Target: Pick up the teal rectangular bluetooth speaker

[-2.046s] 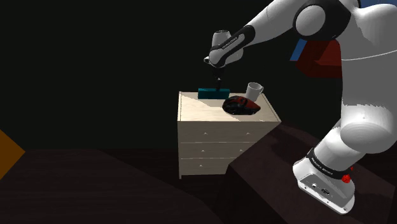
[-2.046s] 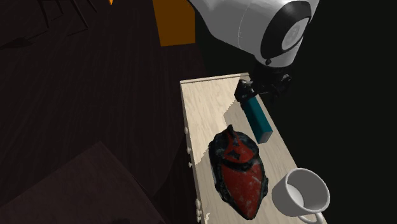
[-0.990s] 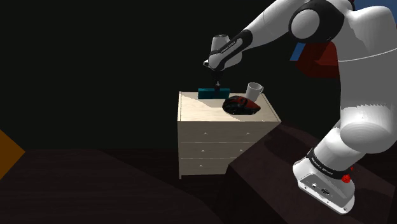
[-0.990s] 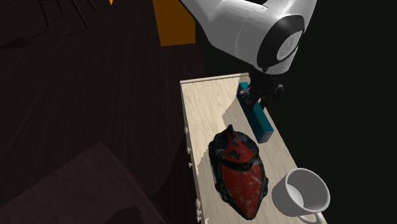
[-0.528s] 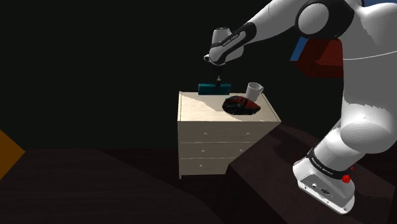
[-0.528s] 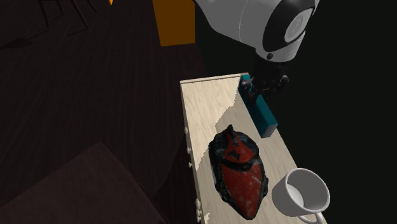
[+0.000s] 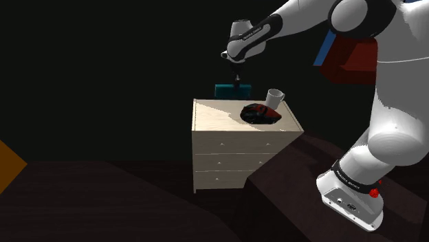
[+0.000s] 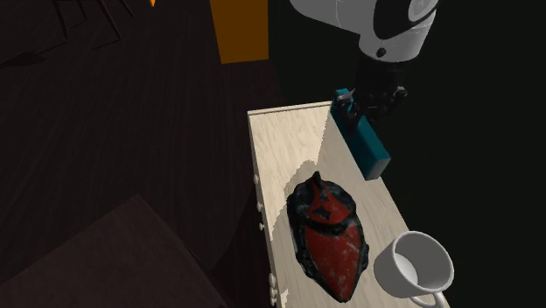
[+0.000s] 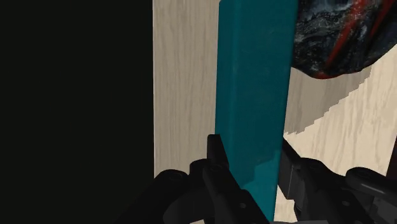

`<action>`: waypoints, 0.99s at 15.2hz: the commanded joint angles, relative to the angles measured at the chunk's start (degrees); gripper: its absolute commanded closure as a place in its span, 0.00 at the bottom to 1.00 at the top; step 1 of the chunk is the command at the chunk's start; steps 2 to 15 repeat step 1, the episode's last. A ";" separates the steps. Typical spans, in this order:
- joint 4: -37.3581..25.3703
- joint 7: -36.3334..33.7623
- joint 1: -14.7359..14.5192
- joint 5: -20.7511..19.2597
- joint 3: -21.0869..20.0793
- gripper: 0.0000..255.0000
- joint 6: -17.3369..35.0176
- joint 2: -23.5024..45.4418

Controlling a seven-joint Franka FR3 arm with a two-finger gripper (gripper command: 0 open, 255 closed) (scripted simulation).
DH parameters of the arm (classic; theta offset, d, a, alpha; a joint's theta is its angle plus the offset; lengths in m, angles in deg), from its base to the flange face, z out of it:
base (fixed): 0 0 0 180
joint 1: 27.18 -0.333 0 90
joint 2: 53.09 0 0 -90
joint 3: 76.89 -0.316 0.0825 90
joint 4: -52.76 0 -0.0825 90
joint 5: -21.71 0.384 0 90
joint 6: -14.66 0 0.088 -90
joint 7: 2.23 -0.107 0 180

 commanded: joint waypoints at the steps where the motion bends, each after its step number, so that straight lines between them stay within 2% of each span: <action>1: -0.11 -0.07 -0.06 -0.02 -0.01 1.00 -0.27 -0.16; 15: -0.11 -0.07 -0.06 -0.02 -0.01 1.00 -0.27 -0.16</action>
